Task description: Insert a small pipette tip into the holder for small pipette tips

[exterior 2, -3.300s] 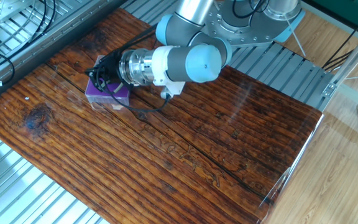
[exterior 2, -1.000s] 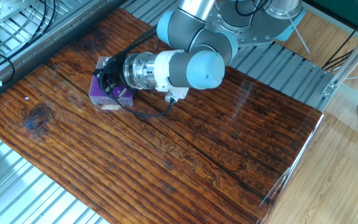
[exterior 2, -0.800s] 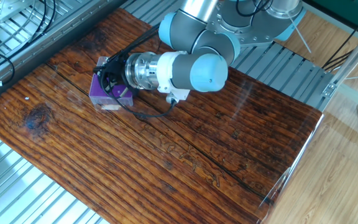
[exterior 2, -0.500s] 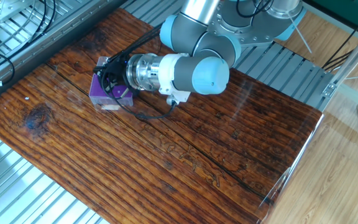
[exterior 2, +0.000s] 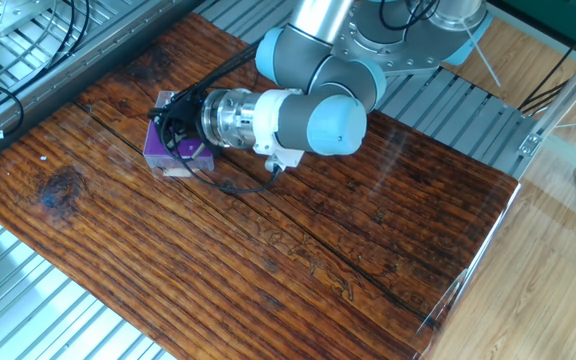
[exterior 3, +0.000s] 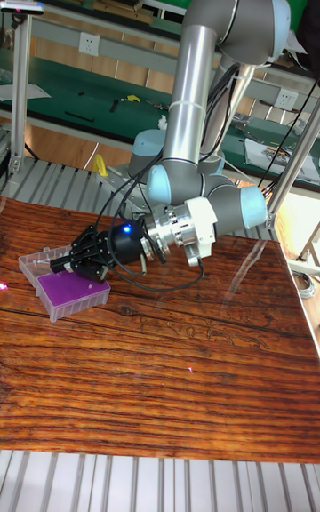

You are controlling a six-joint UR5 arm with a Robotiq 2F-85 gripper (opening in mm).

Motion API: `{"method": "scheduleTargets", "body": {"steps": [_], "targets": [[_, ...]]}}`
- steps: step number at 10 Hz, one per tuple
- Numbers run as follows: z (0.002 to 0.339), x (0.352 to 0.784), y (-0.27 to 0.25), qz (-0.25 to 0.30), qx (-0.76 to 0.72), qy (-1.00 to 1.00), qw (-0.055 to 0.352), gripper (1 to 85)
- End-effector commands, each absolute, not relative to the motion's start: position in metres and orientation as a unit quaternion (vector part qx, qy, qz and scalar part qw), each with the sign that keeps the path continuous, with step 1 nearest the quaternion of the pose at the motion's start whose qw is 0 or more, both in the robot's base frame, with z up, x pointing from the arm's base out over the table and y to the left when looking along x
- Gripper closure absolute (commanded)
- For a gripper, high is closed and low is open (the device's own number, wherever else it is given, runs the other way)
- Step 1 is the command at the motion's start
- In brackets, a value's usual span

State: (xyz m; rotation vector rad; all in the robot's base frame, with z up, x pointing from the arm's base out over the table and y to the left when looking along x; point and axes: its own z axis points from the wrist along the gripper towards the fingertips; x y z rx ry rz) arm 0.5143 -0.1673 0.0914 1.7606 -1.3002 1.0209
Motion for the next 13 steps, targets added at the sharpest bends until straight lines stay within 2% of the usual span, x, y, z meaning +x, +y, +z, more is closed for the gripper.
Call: {"method": "scheduleTargets", "body": {"steps": [1, 13], "targets": [[0.0841, 0.5118, -0.1686, 0.389, 0.678, -0.515, 0.353, 84.7], [0.0786, 0.5174, -0.1710, 0.388, 0.672, -0.524, 0.352, 84.7]]}}
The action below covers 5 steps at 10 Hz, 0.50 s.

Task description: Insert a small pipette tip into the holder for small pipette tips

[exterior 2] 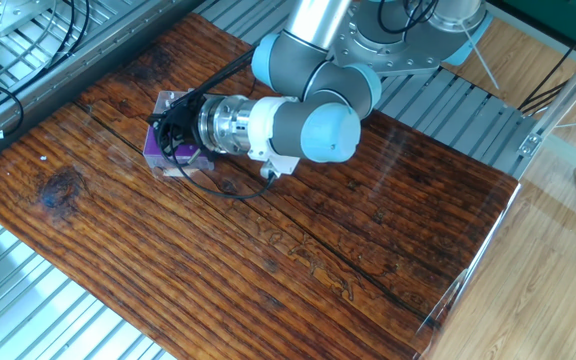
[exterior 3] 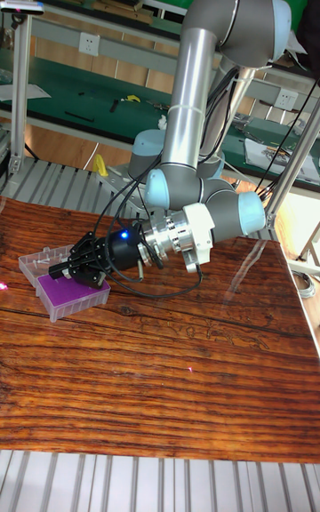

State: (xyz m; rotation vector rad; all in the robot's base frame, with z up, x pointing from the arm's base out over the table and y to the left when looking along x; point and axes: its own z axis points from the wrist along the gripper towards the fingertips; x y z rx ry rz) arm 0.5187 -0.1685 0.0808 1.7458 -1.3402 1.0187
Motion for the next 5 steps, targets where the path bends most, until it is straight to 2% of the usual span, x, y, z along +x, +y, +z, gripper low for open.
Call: {"method": "scheduleTargets", "body": {"steps": [1, 5], "targets": [[0.0783, 0.5163, -0.1707, 0.387, 0.671, -0.525, 0.352, 84.7], [0.0763, 0.5155, -0.1707, 0.386, 0.670, -0.527, 0.353, 84.7]]}}
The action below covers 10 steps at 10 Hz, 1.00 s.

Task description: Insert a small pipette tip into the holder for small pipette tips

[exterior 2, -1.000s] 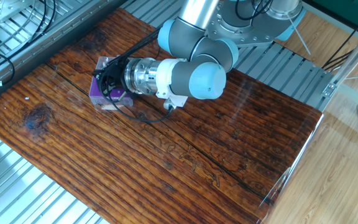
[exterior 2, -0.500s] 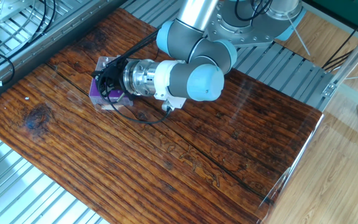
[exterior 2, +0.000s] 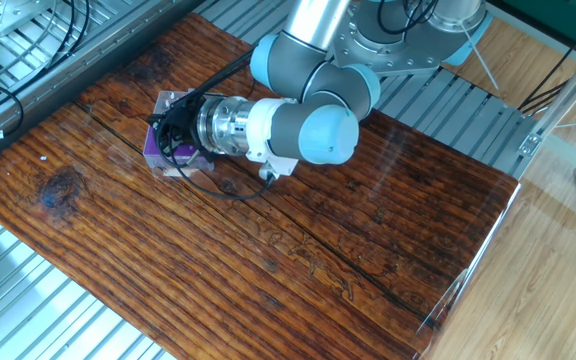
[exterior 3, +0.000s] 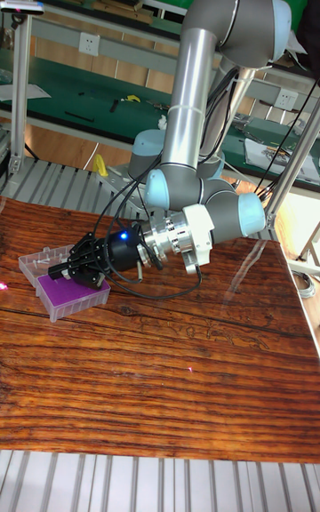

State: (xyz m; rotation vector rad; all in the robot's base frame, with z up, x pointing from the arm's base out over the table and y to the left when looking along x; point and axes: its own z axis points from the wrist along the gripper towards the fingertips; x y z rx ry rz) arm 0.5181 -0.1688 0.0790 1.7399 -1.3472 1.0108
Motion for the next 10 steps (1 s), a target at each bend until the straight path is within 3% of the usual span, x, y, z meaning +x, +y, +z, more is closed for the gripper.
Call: {"method": "scheduleTargets", "body": {"steps": [1, 10], "targets": [[0.0780, 0.5156, -0.1710, 0.389, 0.668, -0.527, 0.354, 84.7], [0.0819, 0.5144, -0.1714, 0.393, 0.663, -0.525, 0.361, 84.7]]}}
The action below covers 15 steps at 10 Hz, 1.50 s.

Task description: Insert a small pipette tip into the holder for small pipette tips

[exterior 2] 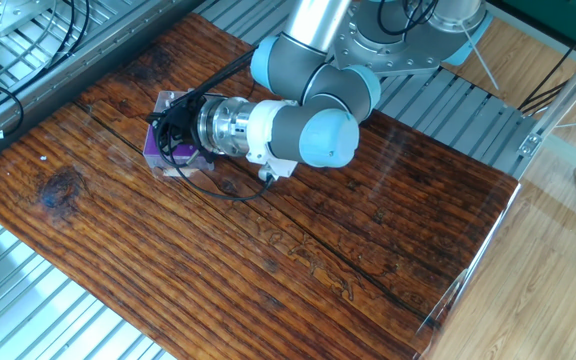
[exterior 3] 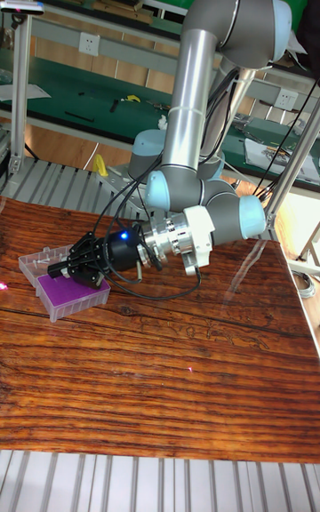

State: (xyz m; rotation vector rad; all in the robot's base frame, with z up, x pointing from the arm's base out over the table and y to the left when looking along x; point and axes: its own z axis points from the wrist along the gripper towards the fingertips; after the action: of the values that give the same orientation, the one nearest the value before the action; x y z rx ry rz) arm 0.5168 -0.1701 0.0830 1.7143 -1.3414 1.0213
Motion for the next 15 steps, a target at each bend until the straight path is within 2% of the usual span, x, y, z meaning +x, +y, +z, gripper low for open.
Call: {"method": "scheduleTargets", "body": {"steps": [1, 15], "targets": [[0.082, 0.515, -0.171, 0.393, 0.663, -0.525, 0.360, 84.7], [0.080, 0.530, -0.181, 0.405, 0.659, -0.523, 0.358, 84.7]]}}
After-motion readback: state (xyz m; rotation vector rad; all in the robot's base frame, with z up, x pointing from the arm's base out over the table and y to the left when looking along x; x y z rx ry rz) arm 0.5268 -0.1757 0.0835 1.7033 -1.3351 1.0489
